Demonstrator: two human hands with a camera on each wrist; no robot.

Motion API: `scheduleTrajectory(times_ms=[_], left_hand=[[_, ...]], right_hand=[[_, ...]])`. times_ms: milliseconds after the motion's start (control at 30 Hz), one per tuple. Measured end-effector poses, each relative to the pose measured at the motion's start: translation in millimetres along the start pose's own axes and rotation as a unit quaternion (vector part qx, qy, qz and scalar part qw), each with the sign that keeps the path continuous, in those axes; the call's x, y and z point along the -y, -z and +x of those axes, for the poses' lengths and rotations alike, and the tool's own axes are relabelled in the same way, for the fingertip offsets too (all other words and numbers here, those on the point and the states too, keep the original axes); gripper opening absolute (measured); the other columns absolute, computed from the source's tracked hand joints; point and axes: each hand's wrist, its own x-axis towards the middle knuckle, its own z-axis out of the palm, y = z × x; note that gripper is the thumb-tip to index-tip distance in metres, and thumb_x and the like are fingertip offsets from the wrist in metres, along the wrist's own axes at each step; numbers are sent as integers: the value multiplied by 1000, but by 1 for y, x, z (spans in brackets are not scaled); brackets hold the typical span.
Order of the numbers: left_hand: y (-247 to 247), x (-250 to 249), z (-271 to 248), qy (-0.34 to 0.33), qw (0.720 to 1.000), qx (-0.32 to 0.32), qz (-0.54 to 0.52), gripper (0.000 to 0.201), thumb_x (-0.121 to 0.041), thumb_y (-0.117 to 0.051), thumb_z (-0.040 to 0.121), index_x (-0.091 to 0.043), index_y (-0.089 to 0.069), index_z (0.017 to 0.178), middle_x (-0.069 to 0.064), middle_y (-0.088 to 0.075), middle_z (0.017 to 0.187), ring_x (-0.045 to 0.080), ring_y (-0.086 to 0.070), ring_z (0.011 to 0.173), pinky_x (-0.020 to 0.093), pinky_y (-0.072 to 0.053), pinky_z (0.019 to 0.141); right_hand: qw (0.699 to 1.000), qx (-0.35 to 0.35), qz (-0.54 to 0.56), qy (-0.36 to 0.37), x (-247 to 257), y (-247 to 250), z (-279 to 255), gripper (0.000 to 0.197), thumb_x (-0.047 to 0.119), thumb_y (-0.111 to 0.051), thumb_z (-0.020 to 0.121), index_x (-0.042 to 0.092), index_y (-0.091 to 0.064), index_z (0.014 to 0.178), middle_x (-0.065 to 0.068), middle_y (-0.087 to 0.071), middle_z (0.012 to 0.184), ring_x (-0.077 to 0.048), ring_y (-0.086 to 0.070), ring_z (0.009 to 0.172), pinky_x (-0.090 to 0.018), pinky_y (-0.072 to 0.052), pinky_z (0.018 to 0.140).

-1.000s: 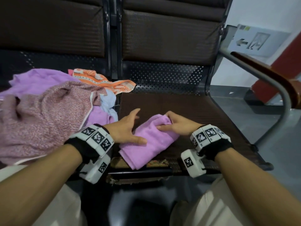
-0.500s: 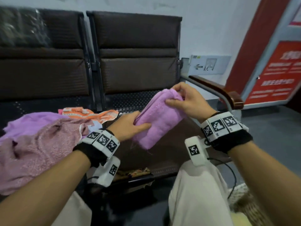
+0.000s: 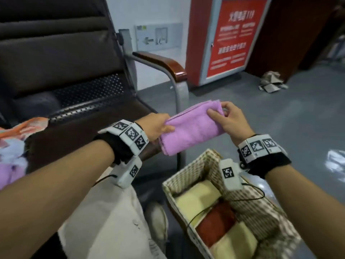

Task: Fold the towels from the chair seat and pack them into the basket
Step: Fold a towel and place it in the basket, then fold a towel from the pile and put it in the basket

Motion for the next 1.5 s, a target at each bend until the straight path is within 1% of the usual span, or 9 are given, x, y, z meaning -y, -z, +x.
scheduleTrajectory(times_ms=[133, 300, 433, 567, 733, 867, 1133, 1400, 1500], left_hand=[[-81, -8, 26, 6, 993, 115, 4, 22, -20, -61, 88, -4, -51, 100, 20, -63, 106, 31, -62, 95, 31, -47, 74], [-183, -7, 35, -1, 978, 205, 47, 22, -12, -51, 89, -3, -51, 109, 22, -59, 116, 33, -57, 106, 32, -39, 82], [-251, -6, 28, -19, 945, 318, 71, 24, -12, -42, 97, 1, -53, 114, 21, -58, 112, 29, -57, 104, 33, -37, 82], [-270, 2, 28, 19, 946, 306, 100, 34, -17, -39, 99, 0, -43, 128, 19, -54, 127, 32, -53, 115, 30, -39, 90], [-258, 28, 33, 67, 937, 315, 133, 33, -15, -40, 98, -2, -49, 127, 16, -55, 129, 29, -53, 117, 32, -42, 93], [-228, 25, 34, 61, 966, 241, 66, 29, -19, -42, 96, -7, -57, 118, 14, -59, 123, 29, -56, 112, 31, -43, 87], [-116, 48, 8, 74, 994, 55, -59, 24, -19, -51, 92, -22, -66, 110, 1, -67, 115, 19, -59, 109, 27, -45, 94], [46, 103, -71, 90, 984, -122, -88, 15, -27, -54, 90, -34, -67, 96, -5, -68, 97, 14, -62, 92, 27, -45, 78], [84, 143, -112, 120, 971, -184, -98, 13, -25, -57, 88, -33, -67, 94, -4, -69, 93, 14, -63, 88, 28, -48, 78]], right_hand=[[995, 1, -39, -92, -77, 26, -32, 29, 10, -71, 83, 5, -54, 107, -12, -62, 95, -15, -57, 82, -27, -48, 77], [979, 47, -129, -152, -150, 43, -76, 28, 2, -61, 89, -10, -51, 112, -14, -58, 95, -6, -52, 74, -7, -43, 69], [950, 115, -211, -201, -198, 46, -105, 34, 11, -57, 93, -3, -52, 123, -18, -60, 119, -17, -51, 103, -29, -38, 97], [933, 126, -243, -232, -230, 35, -104, 33, 21, -59, 93, 1, -57, 120, -13, -61, 111, -24, -55, 102, -31, -41, 92], [927, 116, -255, -250, -237, 5, -83, 37, 30, -61, 90, 9, -59, 120, -2, -64, 103, -17, -58, 95, -28, -45, 86], [889, 161, -346, -255, -232, -10, -71, 30, 20, -61, 87, 11, -59, 116, -7, -65, 113, -21, -59, 102, -25, -44, 83], [893, 237, -374, -79, -121, -66, -23, 18, 15, -60, 88, 13, -68, 104, -6, -70, 106, -21, -63, 100, -22, -42, 84], [859, 325, -363, 156, 49, -200, 18, 14, 19, -62, 88, 19, -70, 99, 2, -69, 96, -6, -54, 84, -14, -33, 72], [825, 360, -382, 207, 96, -267, 23, 17, 21, -60, 90, 19, -70, 104, 0, -70, 103, -12, -59, 92, -17, -36, 75]])
